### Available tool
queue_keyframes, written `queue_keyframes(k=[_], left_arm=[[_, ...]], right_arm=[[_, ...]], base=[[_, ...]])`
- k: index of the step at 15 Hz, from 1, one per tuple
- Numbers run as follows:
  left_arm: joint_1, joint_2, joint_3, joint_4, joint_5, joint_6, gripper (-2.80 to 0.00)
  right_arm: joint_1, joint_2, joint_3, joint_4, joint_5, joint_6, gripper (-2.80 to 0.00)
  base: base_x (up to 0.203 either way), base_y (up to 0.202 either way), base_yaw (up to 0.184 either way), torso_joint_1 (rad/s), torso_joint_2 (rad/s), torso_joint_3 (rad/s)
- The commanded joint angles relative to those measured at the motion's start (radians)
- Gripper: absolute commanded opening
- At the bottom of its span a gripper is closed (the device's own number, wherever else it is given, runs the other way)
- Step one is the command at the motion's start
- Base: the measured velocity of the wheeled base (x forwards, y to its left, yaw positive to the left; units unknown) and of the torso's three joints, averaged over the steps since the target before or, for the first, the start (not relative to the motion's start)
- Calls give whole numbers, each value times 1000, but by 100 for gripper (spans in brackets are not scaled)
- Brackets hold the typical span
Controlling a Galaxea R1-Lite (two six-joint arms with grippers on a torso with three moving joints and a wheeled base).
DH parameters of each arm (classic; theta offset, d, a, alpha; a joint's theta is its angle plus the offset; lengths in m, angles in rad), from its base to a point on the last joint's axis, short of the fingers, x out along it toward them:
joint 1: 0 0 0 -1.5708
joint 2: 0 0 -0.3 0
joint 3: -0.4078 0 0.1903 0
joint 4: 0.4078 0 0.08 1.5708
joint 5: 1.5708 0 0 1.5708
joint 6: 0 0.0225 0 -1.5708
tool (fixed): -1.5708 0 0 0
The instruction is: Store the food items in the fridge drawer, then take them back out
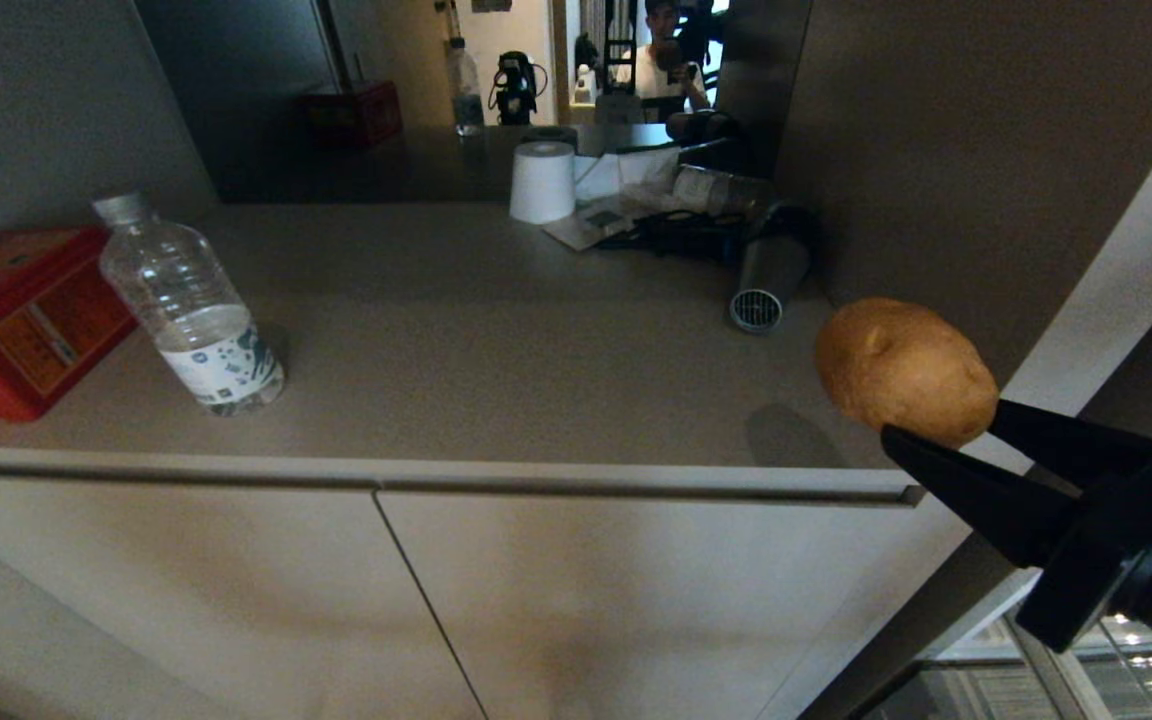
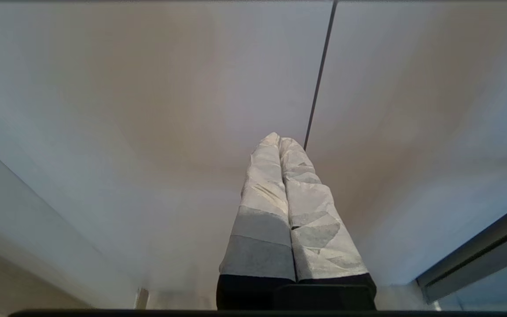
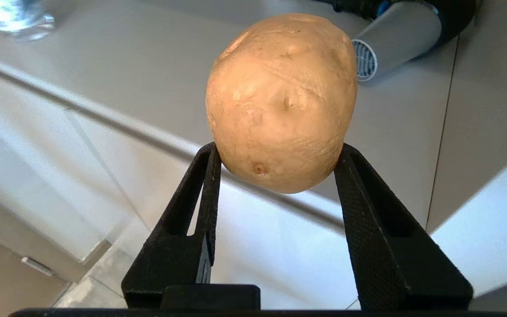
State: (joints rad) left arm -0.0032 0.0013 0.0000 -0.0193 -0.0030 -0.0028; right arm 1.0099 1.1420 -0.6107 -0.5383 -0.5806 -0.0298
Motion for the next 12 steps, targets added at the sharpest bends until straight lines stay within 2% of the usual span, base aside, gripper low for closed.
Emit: queue_keyframes(k=[1,7,12], left_arm=[[0,0,9,-1,0,0,-280],[0,0,11,-1,0,0,-280],[0,0,10,-1,0,0,-280]], right_arm=[[14,-8,27,-3,-4,3,-280],[15,-86,99,19,-14,8,-280],[-1,-272,143,221,-49,48,-280]], base=[[0,0,0,-2,2,198],[0,0,0,2,2,202],[0,0,0,4,2,113]])
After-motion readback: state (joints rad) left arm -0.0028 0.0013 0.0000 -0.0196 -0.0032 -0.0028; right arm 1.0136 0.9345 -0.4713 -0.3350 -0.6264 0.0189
